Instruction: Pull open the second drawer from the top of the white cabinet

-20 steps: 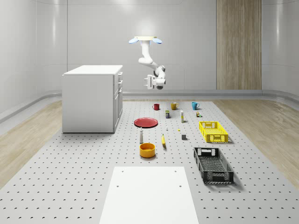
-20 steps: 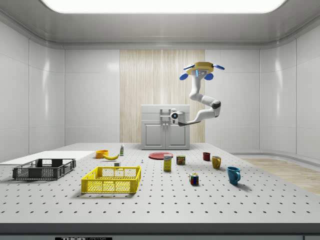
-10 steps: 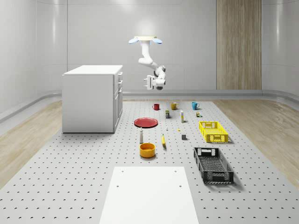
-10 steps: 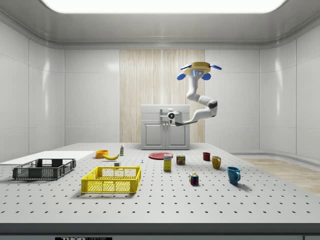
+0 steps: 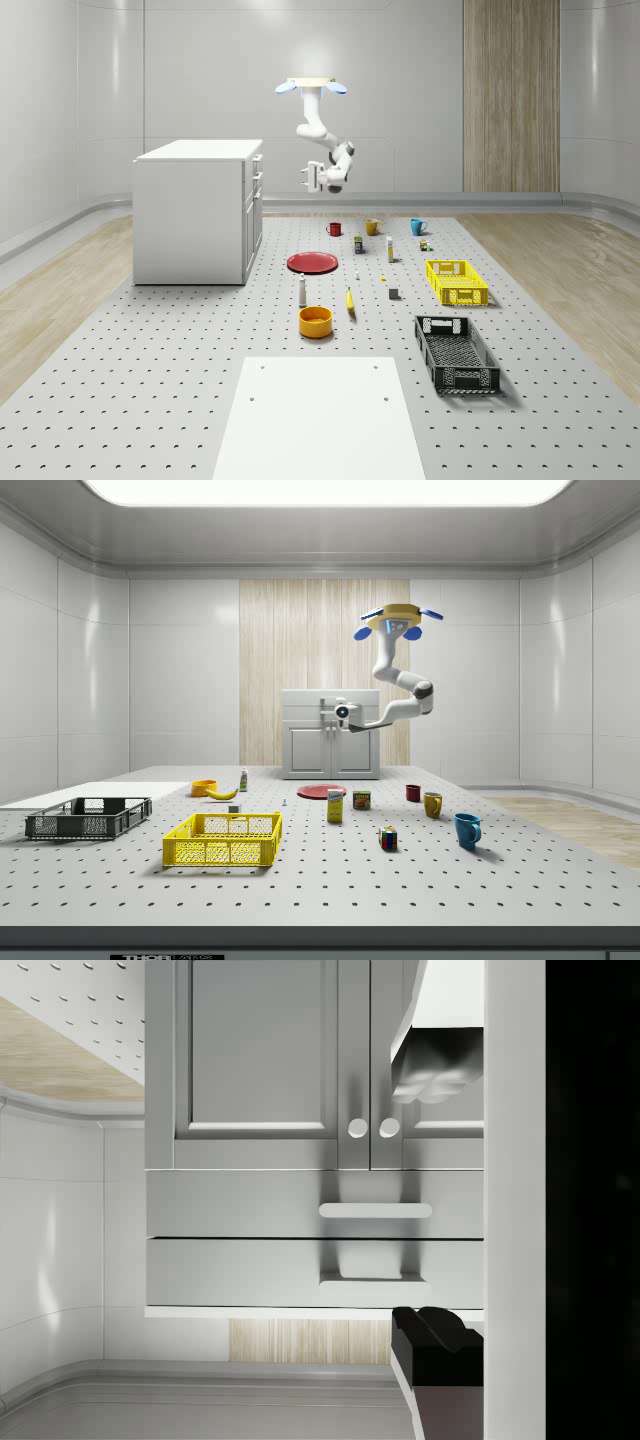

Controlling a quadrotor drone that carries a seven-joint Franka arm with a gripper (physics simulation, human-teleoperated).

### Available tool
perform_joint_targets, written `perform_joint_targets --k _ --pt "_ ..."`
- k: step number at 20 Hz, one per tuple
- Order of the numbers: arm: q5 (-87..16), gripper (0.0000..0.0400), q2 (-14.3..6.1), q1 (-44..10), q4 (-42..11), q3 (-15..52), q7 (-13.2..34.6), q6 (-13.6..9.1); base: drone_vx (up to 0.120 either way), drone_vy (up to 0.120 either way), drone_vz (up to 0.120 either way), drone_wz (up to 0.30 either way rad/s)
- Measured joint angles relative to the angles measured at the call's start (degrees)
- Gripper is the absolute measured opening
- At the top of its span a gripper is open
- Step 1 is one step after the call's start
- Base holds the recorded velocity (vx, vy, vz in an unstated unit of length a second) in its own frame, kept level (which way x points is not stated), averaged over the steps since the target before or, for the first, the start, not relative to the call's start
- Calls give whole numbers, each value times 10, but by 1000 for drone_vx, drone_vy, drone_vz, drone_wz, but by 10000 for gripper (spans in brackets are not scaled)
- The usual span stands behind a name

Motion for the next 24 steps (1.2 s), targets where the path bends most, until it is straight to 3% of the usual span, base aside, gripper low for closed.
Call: perform_joint_targets --k 13,24 --pt "81 300 25 34 -36 72 -31 87 0 0 0 0" --pt "169 300 68 72 -44 135 -70 155 0 0 0 0"
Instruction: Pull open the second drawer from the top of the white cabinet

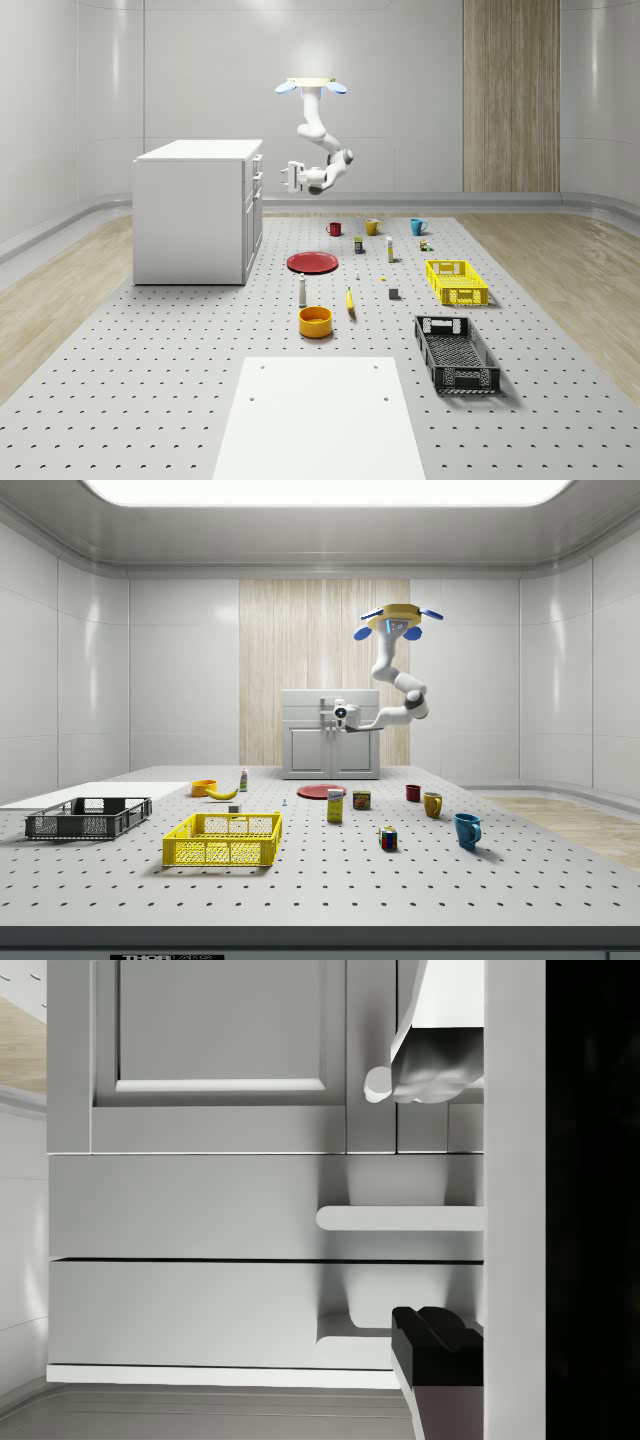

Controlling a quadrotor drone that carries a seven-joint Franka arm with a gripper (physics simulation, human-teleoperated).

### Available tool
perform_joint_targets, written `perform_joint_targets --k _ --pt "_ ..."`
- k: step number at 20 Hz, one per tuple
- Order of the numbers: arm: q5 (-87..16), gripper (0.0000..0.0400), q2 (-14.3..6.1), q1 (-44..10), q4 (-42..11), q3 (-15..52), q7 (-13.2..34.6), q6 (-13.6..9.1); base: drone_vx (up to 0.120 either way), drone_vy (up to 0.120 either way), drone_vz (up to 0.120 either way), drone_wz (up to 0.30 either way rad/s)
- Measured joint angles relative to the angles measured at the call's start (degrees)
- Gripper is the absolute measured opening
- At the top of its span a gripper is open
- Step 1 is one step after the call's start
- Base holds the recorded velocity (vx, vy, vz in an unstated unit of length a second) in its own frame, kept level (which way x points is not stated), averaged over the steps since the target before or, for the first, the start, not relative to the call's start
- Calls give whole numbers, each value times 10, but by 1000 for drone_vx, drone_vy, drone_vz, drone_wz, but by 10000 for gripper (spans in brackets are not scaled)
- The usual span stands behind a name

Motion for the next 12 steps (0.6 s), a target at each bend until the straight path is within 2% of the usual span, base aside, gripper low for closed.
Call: perform_joint_targets --k 7,12 --pt "65 300 40 24 7 39 -32 36 0 0 0 0" --pt "99 300 64 29 15 59 -49 46 0 0 0 0"
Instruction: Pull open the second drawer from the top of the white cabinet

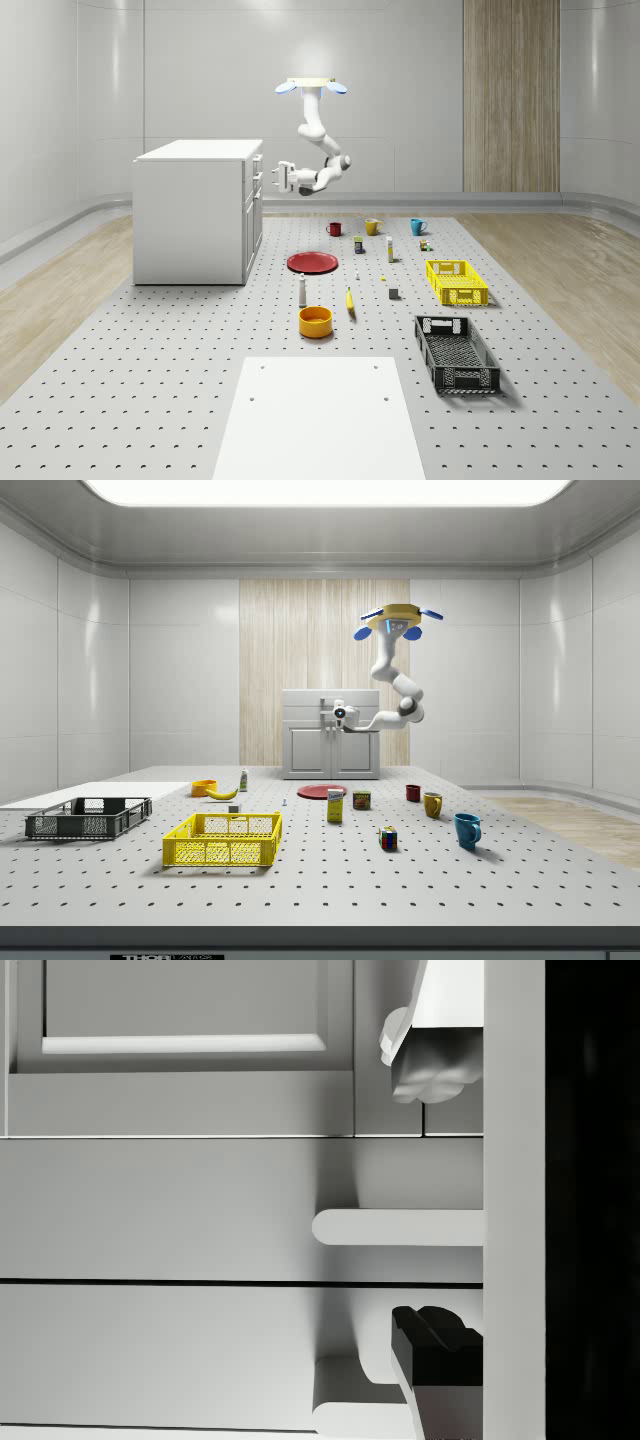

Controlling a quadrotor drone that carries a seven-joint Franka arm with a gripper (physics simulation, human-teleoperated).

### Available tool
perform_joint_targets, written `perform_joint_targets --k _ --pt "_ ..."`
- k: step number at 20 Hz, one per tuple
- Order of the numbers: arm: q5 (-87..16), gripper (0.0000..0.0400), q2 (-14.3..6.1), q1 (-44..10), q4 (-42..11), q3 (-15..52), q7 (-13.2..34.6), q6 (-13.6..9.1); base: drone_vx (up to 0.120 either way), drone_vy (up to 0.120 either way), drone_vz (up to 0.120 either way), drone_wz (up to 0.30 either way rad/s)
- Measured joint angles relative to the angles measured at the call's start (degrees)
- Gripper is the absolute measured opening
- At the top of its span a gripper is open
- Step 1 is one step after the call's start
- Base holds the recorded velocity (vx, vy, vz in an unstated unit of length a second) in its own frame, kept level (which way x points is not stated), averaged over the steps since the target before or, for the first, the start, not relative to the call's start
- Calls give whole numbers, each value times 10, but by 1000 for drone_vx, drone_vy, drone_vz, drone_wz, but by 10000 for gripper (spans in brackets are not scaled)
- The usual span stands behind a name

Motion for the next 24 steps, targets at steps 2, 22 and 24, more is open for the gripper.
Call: perform_joint_targets --k 2,22,24 --pt "11 300 8 0 3 7 -6 1 0 0 0 0" --pt "107 300 77 -32 21 75 -55 -8 0 0 0 0" --pt "113 300 81 -38 20 80 -59 -11 0 0 0 0"
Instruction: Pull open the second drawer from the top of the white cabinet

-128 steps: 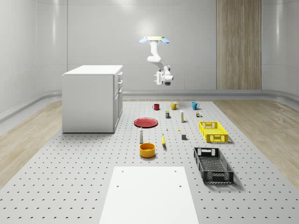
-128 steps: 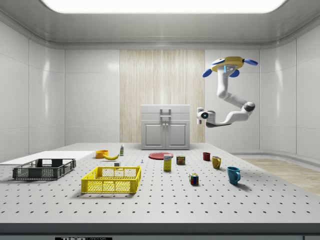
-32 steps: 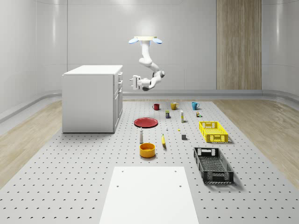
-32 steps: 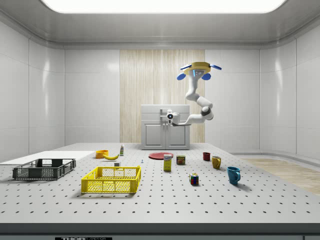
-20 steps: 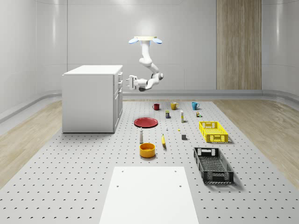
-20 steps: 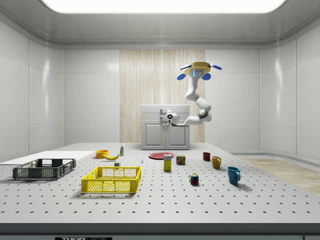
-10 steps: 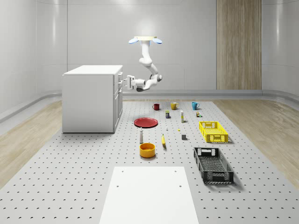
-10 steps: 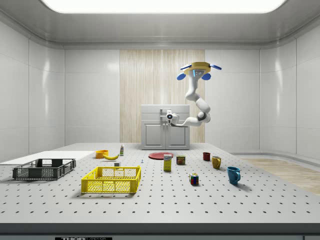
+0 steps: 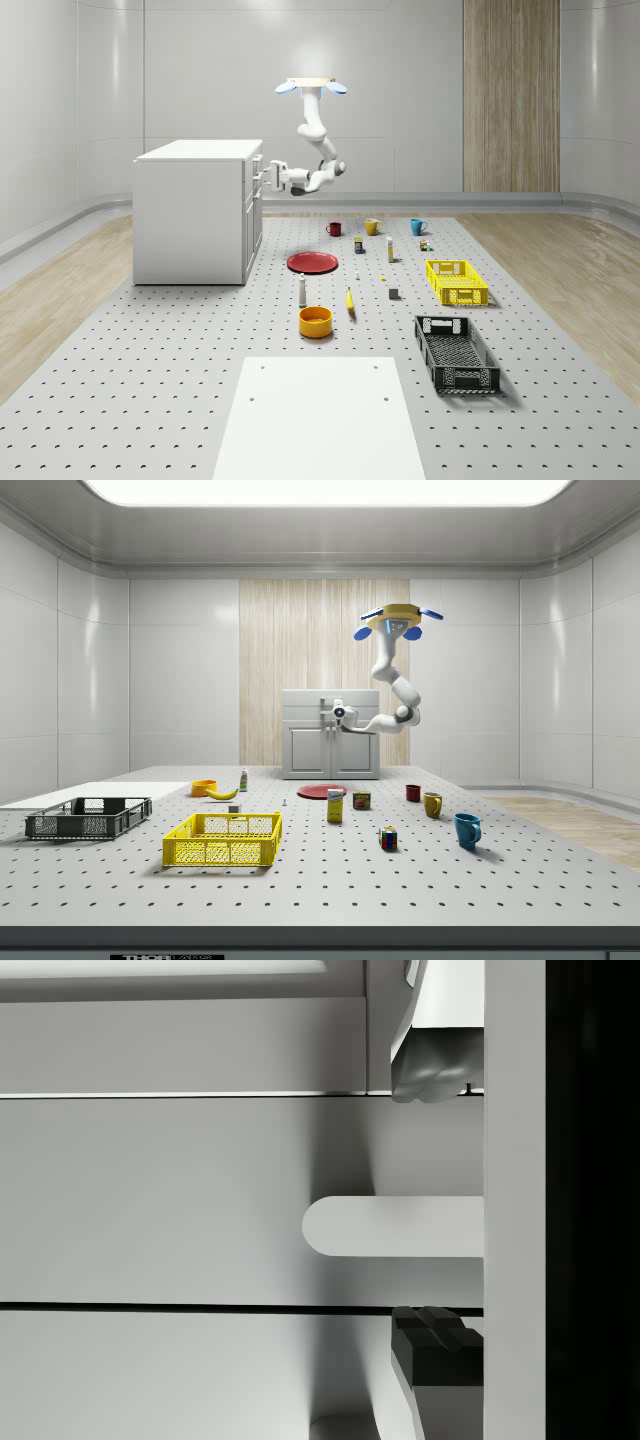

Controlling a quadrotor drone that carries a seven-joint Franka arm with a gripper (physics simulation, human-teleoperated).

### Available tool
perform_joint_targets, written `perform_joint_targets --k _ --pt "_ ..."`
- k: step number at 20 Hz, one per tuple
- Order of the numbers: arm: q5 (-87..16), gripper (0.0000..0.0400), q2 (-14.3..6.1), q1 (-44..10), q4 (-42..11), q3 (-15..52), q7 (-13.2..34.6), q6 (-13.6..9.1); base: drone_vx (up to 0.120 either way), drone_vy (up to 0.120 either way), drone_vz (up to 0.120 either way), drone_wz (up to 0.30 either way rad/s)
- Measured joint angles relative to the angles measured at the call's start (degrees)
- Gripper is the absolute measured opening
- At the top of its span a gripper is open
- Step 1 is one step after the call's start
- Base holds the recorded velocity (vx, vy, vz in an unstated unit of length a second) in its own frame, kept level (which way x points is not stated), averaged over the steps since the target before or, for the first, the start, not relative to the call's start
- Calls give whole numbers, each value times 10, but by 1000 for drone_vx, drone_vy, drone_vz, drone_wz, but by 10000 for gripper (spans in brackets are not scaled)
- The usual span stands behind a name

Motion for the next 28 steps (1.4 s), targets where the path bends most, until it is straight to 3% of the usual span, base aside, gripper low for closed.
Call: perform_joint_targets --k 6,16,24,25,28 --pt "30 300 24 -11 9 23 -15 -2 0 0 0 0" --pt "51 300 84 -37 48 34 -33 -34 0 0 0 0" --pt "66 300 102 -60 58 54 -37 -47 0 0 0 0" --pt "67 284 103 -63 58 56 -37 -49 0 0 0 0" --pt "70 187 105 -73 59 63 -38 -54 0 0 0 0"
